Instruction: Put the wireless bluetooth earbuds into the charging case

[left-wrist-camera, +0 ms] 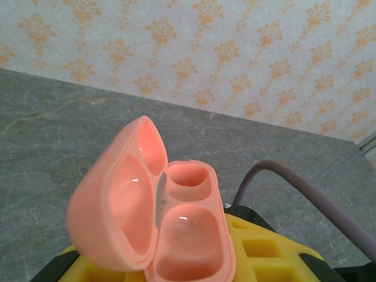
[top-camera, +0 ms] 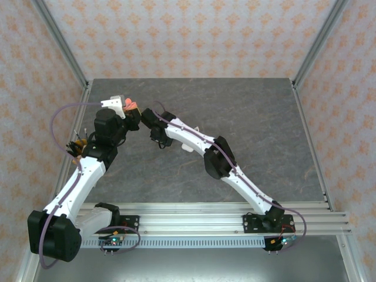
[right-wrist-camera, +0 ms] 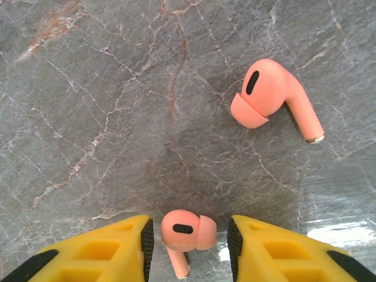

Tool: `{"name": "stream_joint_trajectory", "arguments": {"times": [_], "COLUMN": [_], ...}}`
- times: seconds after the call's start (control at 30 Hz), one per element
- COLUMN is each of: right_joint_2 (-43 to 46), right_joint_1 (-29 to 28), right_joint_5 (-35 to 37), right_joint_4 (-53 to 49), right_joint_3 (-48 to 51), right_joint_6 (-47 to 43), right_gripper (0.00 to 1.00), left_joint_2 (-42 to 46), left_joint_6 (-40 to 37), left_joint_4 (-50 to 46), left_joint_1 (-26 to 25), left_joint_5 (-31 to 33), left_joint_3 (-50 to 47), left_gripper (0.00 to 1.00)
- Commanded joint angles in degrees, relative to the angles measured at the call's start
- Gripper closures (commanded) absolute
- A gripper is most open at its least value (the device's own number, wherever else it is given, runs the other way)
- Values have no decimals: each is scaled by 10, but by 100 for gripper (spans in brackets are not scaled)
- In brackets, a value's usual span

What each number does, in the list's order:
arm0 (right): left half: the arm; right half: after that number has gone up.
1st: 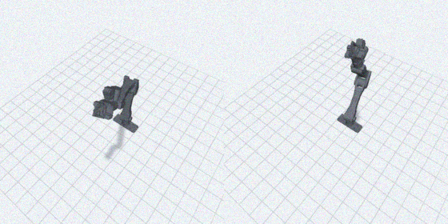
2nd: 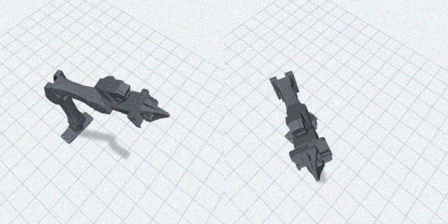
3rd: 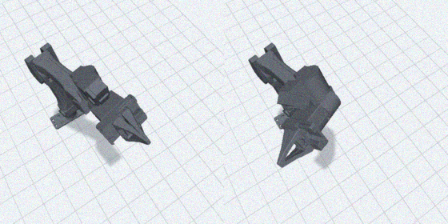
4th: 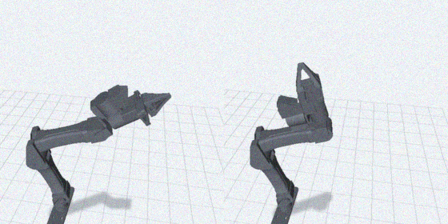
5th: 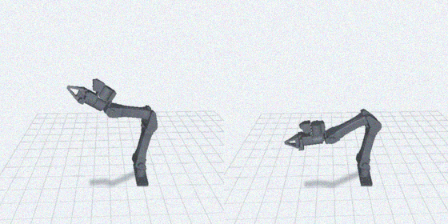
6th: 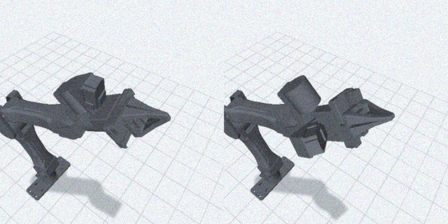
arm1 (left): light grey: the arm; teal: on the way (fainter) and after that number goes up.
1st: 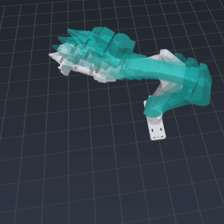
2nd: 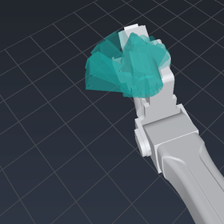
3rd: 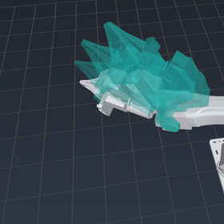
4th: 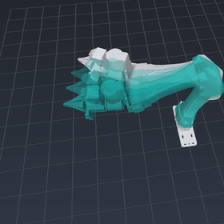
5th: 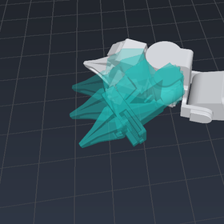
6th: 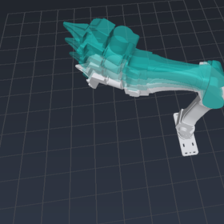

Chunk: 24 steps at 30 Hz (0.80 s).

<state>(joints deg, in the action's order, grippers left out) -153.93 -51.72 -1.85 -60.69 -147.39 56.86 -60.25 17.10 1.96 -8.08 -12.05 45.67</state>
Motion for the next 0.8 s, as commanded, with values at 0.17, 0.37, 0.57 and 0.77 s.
{"name": "stream_joint_trajectory", "arguments": {"times": [0.17, 0.37, 0.57, 0.77], "right_joint_2": [-11, 20, 51, 78], "right_joint_1": [-4, -8, -11, -12], "right_joint_5": [4, 10, 23, 29], "right_joint_4": [-51, -52, -60, -42], "right_joint_3": [-4, 50, 100, 142], "right_joint_6": [-38, -74, -108, -124], "right_gripper": [63, 65, 66, 62], "left_joint_2": [10, 11, 10, 7], "left_joint_6": [8, 9, 11, 10], "left_joint_4": [18, 16, 17, 17], "left_joint_1": [7, 7, 6, 7], "left_joint_5": [-10, -11, -13, -14], "left_joint_3": [0, 1, 2, 4], "left_gripper": [100, 100, 100, 100]}}
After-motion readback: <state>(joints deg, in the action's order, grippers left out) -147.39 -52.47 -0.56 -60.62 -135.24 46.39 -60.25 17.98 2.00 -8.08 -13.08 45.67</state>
